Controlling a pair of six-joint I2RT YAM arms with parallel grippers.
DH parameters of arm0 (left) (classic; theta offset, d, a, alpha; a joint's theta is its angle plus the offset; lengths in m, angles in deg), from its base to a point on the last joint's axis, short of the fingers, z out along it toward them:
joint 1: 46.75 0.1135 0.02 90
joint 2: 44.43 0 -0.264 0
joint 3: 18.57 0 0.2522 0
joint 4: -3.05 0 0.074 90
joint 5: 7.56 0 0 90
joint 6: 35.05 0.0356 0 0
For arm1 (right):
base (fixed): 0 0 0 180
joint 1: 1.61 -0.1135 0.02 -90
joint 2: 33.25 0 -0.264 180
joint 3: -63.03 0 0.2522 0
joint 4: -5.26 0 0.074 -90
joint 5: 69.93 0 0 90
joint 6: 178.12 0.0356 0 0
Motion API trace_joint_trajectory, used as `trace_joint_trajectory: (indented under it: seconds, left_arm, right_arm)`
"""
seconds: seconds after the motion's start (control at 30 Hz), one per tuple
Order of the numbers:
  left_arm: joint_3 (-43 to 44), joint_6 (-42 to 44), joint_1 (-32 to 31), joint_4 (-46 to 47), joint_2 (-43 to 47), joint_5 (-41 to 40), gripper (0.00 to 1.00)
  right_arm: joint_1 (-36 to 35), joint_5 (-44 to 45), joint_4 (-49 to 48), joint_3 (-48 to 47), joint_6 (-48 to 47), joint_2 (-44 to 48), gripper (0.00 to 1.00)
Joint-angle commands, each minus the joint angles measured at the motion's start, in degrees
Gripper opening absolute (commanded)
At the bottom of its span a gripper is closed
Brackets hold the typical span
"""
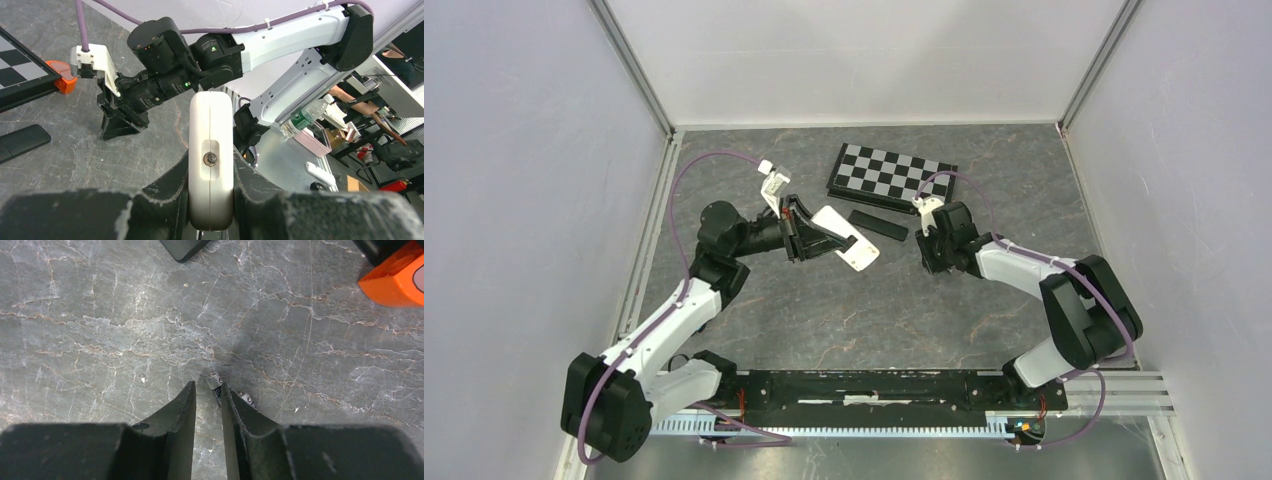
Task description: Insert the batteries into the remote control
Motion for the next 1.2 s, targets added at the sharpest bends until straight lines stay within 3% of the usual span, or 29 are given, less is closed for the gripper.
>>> trace_joint_trajectory:
  seconds: [0.0,0.4,0.5,0.63,0.87,1.0,1.17]
  left_arm:
    - [0.22,0.85,0.12,0.99,2.66,-1.54,0.02]
    - [0.73,1.84,0.15,-0.59,3.93,-2.82,0.02]
    - [0.79,2.23,0.15,-1.52,4.48,-3.68,0.02]
    - [0.65,2.51,0.10,-2.07,4.92,-4.46,0.02]
    - [-0.08,1.45,0.12,-2.15,5.22,-7.65,0.02]
    - [-1.53,-0.79,0.16,-2.57,6.90,-13.61,0.02]
    - [-7.83,-12.54,0.16,4.56,7.41,-25.28,0.02]
  right_arm:
    - [0.18,2.26,-0.72,-2.15,1.08,-1.47,0.30]
    - [0.18,3.98,1.85,-2.53,-0.35,-2.08,0.26]
    - [0.19,3.54,3.56,-2.82,-1.82,-1.71,0.34]
    - [0.10,2.77,5.97,-2.86,-2.64,-1.10,0.36]
    - [0.10,2.96,5.31,-2.64,-1.95,-2.65,0.15]
    - [0.20,3.91,2.61,-1.82,1.15,-1.53,0.09]
    - [0.20,-0.12,-4.98,1.23,9.41,3.34,0.10]
